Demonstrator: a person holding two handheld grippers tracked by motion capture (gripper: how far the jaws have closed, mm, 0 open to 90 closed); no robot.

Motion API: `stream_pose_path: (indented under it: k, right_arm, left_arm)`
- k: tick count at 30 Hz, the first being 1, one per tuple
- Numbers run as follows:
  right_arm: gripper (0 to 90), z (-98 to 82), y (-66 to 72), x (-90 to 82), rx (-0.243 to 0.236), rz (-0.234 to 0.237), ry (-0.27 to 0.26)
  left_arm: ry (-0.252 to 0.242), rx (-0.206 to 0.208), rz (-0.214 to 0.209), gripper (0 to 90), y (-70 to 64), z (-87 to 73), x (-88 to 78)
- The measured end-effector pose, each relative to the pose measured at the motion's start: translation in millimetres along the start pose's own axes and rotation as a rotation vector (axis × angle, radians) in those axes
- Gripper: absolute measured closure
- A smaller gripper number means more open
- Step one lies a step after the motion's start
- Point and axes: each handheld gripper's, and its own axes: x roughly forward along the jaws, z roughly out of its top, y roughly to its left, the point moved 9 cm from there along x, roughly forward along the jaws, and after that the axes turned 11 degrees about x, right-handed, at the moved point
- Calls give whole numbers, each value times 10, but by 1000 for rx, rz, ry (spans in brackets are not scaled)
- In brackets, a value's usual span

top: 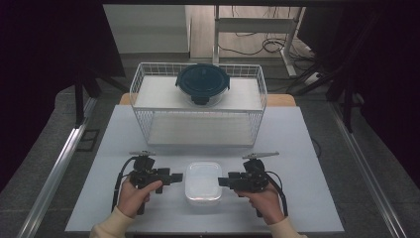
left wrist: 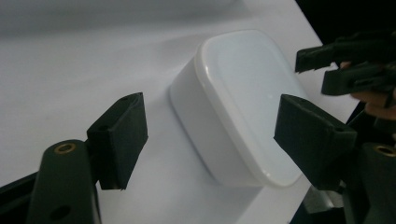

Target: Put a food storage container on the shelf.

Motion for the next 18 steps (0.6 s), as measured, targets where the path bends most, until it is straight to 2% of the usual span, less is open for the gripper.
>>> stream_pose_path:
  k: [4,9,11,12,15,18]
  right_arm:
    - [447,-11,14,38,13,11,7]
    - [461,-31,3,100,34,18,17]
    - [464,-38,-4,119,40,15,20]
    - [466,-41,-6,125,42,15,22]
    - [477,-41,0,133,54,22,23]
    - [495,-38,-13,142,68,28,20]
  left_arm:
    - [-13,-38,-22,268,-29,16,58]
    - [-7,-66,-53,282,-53,5,140]
    - [-7,-99,-93,295,-59,-14,175]
    - [-1,-108,-99,297,-50,-30,193]
    - [12,-104,-82,319,-24,-55,229]
    - [17,-106,-99,352,-46,-62,253]
